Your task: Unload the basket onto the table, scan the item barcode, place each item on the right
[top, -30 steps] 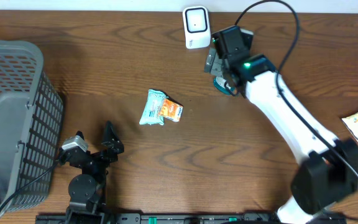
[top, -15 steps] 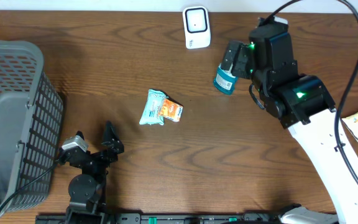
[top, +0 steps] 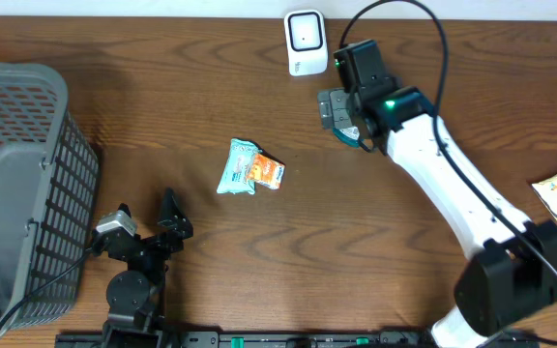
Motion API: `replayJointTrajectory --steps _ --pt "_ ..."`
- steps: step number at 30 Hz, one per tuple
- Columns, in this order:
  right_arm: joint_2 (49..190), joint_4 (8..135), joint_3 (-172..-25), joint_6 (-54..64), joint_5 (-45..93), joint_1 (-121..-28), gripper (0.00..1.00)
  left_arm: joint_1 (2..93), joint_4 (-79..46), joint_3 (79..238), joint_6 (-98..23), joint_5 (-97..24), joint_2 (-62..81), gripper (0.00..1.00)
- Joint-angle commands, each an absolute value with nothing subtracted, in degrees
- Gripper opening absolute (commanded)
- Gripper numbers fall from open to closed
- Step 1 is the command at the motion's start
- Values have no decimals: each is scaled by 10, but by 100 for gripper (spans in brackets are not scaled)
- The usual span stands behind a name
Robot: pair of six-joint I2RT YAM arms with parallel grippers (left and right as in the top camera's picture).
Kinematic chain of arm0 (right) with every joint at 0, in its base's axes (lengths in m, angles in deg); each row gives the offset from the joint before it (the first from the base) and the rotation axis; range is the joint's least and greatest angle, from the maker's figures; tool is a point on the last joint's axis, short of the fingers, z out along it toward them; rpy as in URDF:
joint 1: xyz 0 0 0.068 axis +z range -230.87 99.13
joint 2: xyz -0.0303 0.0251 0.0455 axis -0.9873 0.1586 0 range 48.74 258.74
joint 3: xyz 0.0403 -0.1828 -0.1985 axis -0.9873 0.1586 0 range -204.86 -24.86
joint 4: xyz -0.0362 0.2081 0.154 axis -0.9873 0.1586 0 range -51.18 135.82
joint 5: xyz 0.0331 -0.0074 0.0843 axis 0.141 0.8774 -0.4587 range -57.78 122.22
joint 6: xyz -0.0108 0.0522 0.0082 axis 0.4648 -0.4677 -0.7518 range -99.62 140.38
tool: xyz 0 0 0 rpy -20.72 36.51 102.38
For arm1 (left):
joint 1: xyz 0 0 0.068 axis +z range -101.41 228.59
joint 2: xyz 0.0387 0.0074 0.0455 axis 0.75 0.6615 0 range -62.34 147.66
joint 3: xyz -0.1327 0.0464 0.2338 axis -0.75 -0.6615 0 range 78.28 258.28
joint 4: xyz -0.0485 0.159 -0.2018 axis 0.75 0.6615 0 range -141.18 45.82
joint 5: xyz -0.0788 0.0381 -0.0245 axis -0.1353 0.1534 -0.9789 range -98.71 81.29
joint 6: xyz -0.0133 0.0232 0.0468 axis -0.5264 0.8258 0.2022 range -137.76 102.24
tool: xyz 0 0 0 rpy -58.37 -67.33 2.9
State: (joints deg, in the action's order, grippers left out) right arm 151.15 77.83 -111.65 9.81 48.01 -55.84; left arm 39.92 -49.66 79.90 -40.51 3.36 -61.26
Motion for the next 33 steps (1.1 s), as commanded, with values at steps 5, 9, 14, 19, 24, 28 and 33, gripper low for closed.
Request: replayJointTrajectory --steps 5,9,14,19,24,28,33 --pt "1540 737 -1118 138 482 -564 99 402 -477 787 -410 37 -613 98" --pt "1548 732 -1118 143 481 -571 99 402 -477 787 -410 37 -613 98" --pt "1574 734 -1118 209 465 -575 98 402 -477 787 -410 37 -613 98" --pt "1579 742 -1118 239 400 -587 91 402 -477 787 -410 37 -613 98" --pt "1581 744 -1118 239 386 -603 88 402 -477 787 -410 37 -613 98" --pt "1586 746 -1117 239 359 -621 80 402 -477 787 -410 37 -613 98" --pt "1595 758 -1117 239 312 -636 71 402 -477 787 -410 37 -613 98"
